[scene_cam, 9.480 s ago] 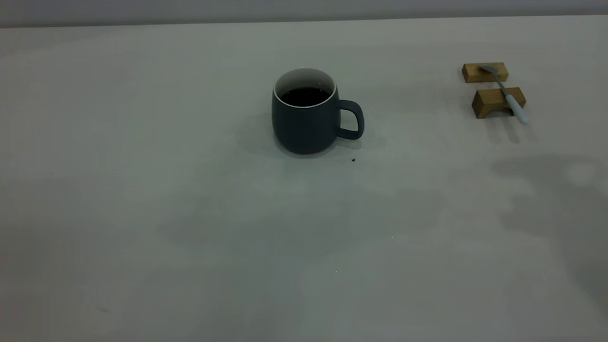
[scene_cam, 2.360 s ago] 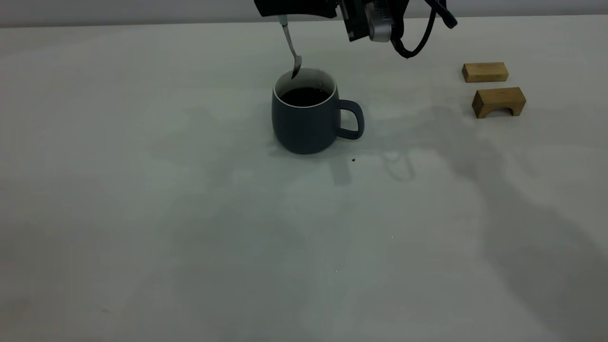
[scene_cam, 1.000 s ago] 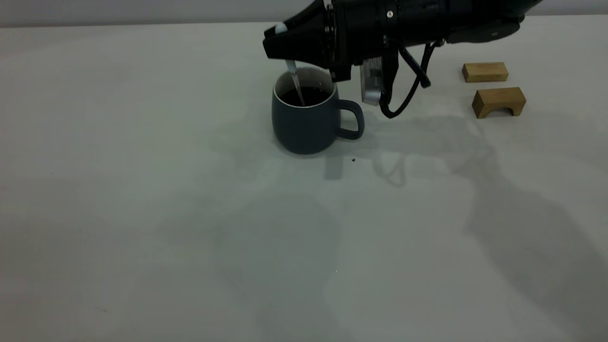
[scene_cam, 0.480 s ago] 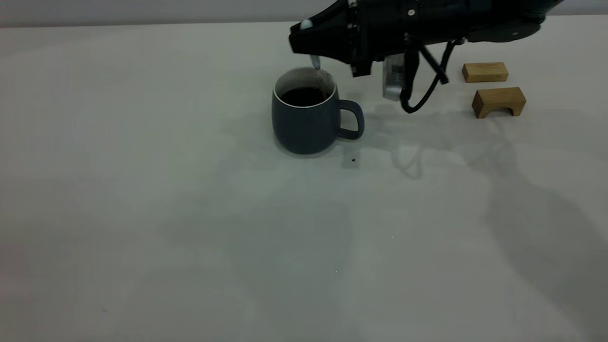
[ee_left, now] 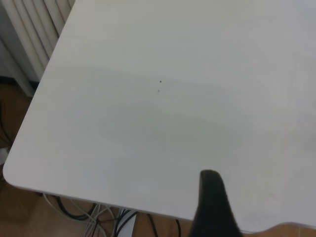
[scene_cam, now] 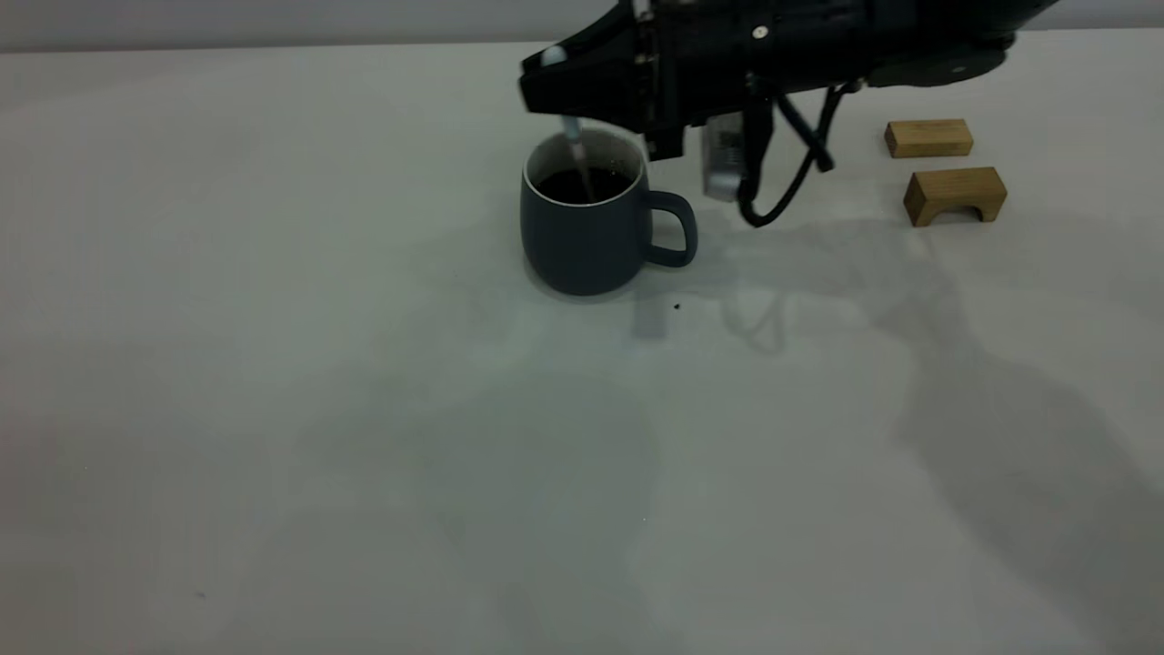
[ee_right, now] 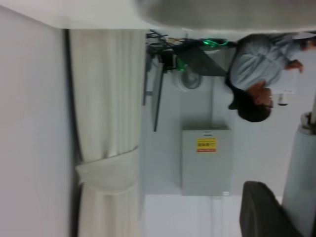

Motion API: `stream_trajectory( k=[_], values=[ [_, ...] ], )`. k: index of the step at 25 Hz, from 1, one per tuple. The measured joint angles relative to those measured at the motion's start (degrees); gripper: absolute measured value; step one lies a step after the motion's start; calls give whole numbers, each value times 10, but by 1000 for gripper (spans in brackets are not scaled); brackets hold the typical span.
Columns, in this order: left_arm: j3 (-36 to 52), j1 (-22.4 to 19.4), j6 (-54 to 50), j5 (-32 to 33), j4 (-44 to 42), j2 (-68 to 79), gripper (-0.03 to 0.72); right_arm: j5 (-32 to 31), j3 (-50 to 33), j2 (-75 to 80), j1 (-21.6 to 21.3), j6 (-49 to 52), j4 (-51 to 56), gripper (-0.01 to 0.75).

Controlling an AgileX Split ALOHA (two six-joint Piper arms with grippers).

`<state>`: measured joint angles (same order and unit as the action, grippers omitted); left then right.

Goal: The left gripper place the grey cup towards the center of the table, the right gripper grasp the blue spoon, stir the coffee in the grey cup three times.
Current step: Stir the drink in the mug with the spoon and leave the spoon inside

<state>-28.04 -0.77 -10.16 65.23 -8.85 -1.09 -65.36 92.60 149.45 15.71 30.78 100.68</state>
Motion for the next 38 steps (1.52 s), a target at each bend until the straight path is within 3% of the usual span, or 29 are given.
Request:
stream_trajectory(
  k=[12,25,32,38],
  values=[
    [0,0,0,0,0,0,583,12,48,0,19,0,0,120],
    [0,0,0,0,0,0,583,-3,49,0,-38,7,-32,120],
    [0,0,0,0,0,0,583,-4,49,0,-35,71,-108,120],
    [0,0,0,0,0,0,583,-4,49,0,0,77,-96,120]
  ],
)
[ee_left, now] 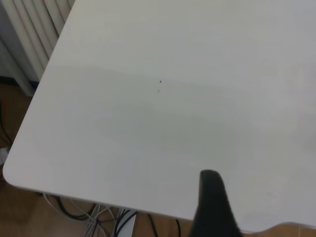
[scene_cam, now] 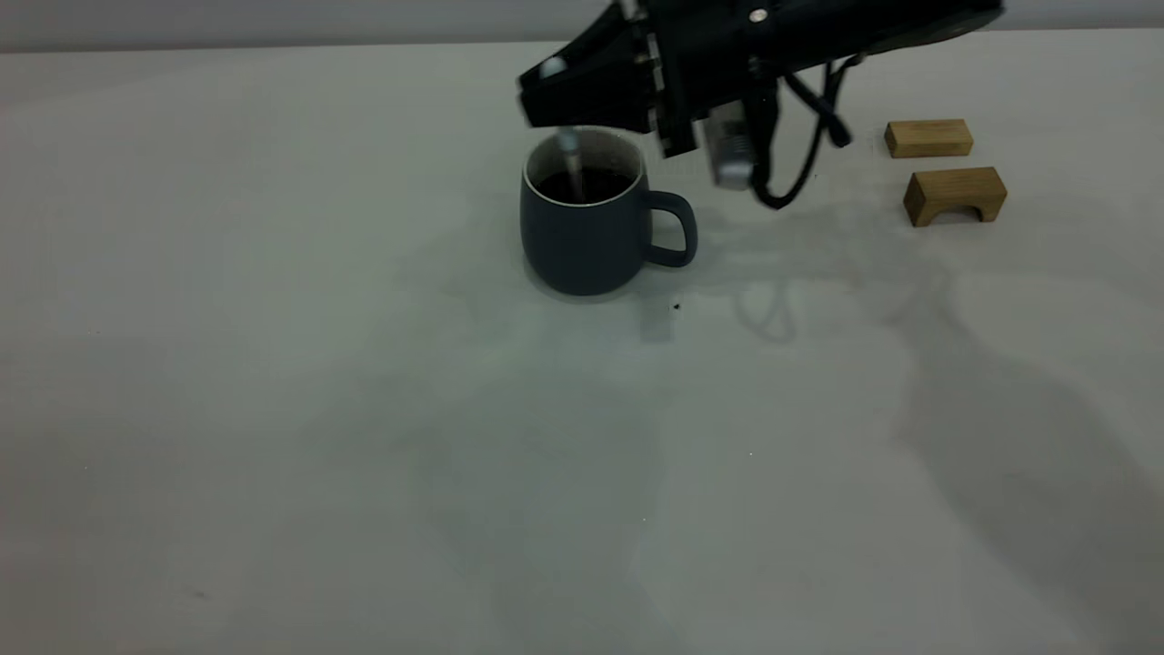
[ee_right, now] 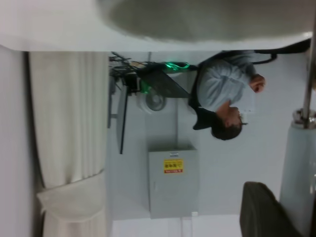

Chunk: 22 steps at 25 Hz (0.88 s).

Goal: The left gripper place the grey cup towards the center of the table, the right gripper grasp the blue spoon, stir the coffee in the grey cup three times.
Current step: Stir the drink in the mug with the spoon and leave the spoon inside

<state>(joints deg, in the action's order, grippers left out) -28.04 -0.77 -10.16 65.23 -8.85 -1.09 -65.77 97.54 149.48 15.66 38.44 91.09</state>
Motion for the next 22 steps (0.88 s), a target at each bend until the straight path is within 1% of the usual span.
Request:
stream_trajectory(
  k=[3,6,11,22],
  values=[
    [0,0,0,0,0,0,583,-1,0,3,12,-1,31,120],
    [0,0,0,0,0,0,583,-2,1,15,12,-5,67,119],
    [0,0,0,0,0,0,583,0,1,25,11,-28,86,119],
    [0,0,1,0,0,0,583,0,1,25,-14,-31,93,99]
  ],
)
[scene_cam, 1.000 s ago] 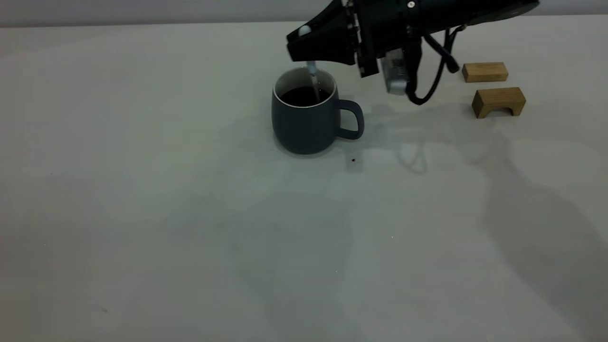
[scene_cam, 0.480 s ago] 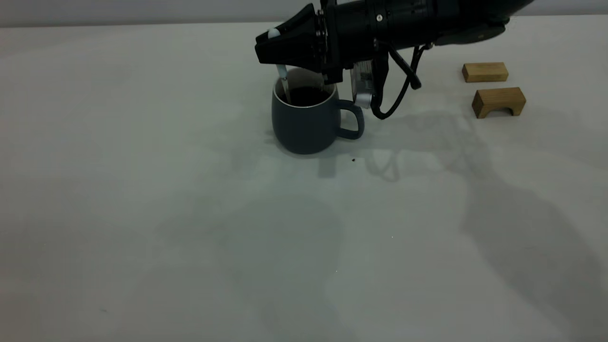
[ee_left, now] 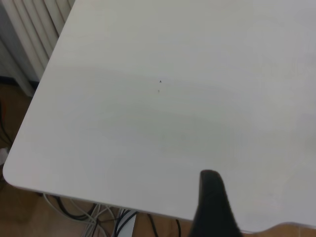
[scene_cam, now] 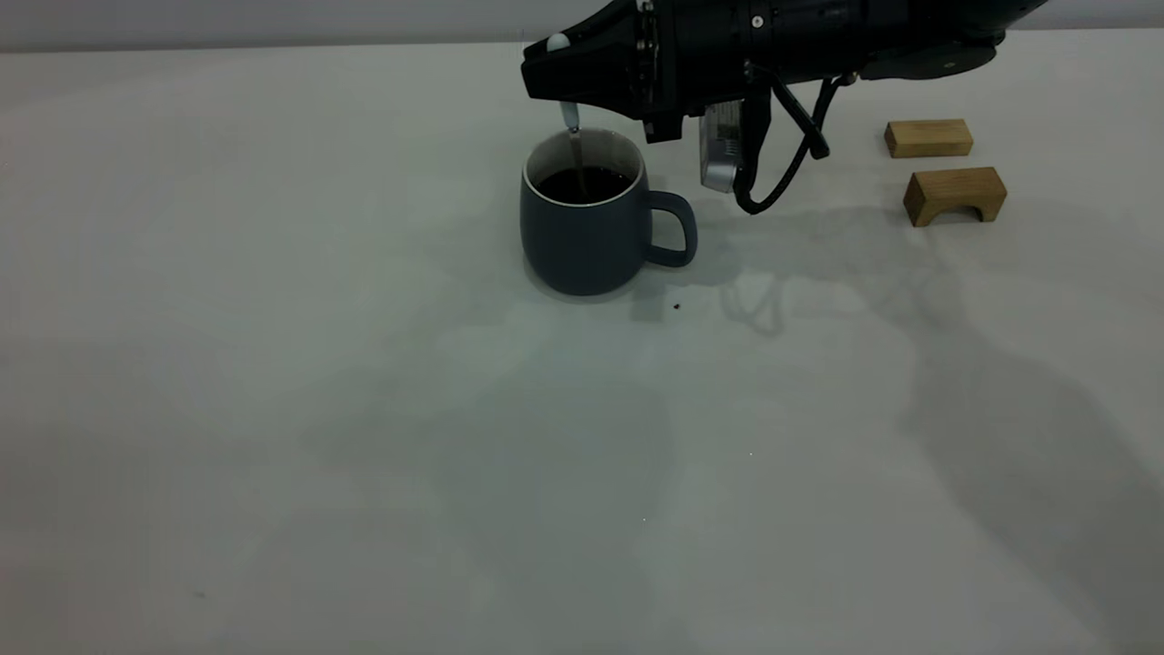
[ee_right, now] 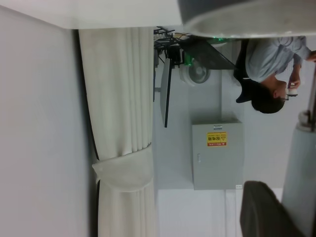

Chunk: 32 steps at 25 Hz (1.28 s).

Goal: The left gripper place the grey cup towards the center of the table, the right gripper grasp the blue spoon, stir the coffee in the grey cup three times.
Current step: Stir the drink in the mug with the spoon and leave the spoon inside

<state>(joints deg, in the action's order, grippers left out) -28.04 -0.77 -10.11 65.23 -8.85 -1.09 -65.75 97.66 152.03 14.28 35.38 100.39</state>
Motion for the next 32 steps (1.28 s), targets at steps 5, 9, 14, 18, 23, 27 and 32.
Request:
stream_trajectory(
  k=[5,9,14,18,23,27,32],
  values=[
    [0,0,0,0,0,0,583,0,0,0,4,0,-8,99],
    [0,0,0,0,0,0,583,0,0,0,19,0,-10,99],
    [0,0,0,0,0,0,583,7,0,1,24,0,0,99],
    [0,0,-1,0,0,0,583,17,0,1,11,-2,1,97],
    [0,0,-1,0,0,0,583,6,0,1,-15,-2,-4,97],
    [0,0,-1,0,0,0,583,4,0,1,-17,1,-27,97],
    [0,0,-1,0,0,0,583,3,1,1,3,5,-37,97]
  ],
)
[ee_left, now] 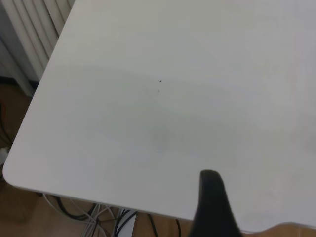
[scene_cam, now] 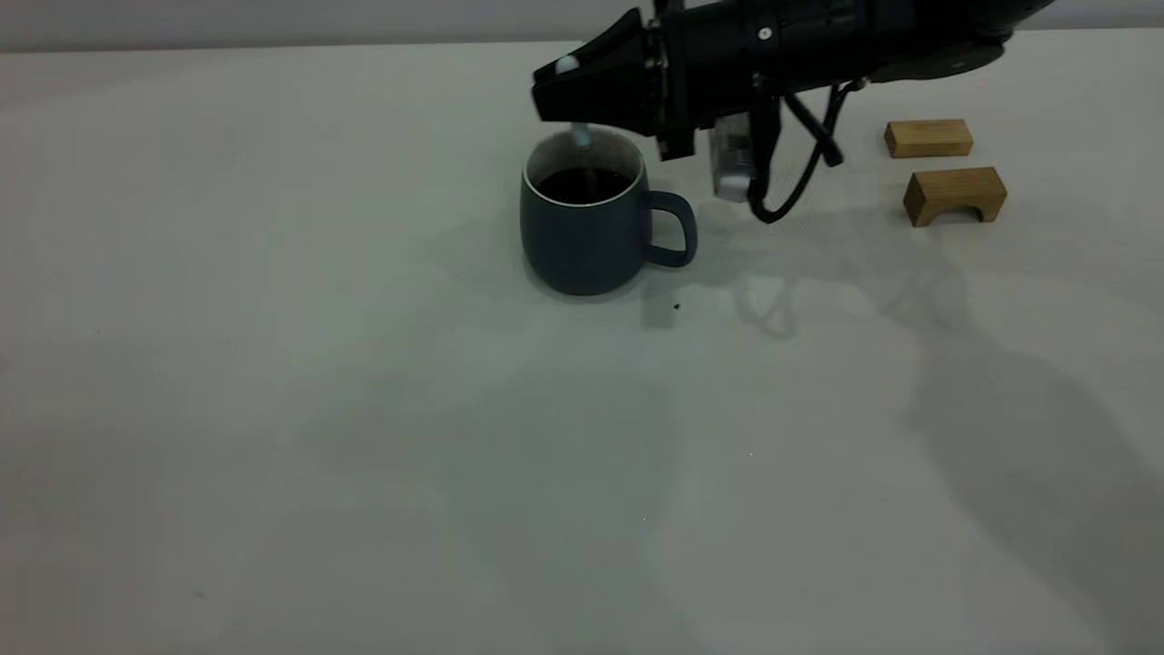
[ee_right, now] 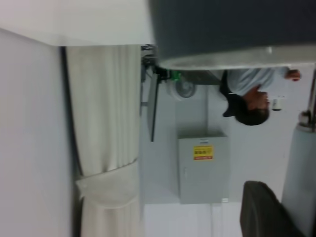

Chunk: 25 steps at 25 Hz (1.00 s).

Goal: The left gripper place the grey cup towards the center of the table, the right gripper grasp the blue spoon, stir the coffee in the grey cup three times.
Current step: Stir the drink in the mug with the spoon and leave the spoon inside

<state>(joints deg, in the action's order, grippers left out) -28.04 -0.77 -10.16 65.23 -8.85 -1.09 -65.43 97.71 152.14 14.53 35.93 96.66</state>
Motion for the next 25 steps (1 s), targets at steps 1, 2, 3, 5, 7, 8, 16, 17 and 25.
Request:
stream_trajectory(
  k=[1,2,3,5,7,8,16,17,25],
  values=[
    [0,0,0,0,0,0,583,0,0,0,8,0,4,97],
    [0,0,0,0,0,0,583,0,0,0,15,-1,9,97],
    [0,0,0,0,0,0,583,0,0,0,21,-3,15,97],
    [0,0,0,0,0,0,583,-1,1,0,28,-6,28,97],
    [0,0,0,0,0,0,583,6,4,0,29,-7,33,97],
    [0,0,0,0,0,0,583,14,5,0,27,-7,36,97],
    [0,0,0,0,0,0,583,13,6,0,-6,-8,38,97],
    [0,0,0,0,0,0,583,11,6,0,-7,-7,36,97],
    [0,0,0,0,0,0,583,1,6,0,-8,-4,27,121]
  ],
)
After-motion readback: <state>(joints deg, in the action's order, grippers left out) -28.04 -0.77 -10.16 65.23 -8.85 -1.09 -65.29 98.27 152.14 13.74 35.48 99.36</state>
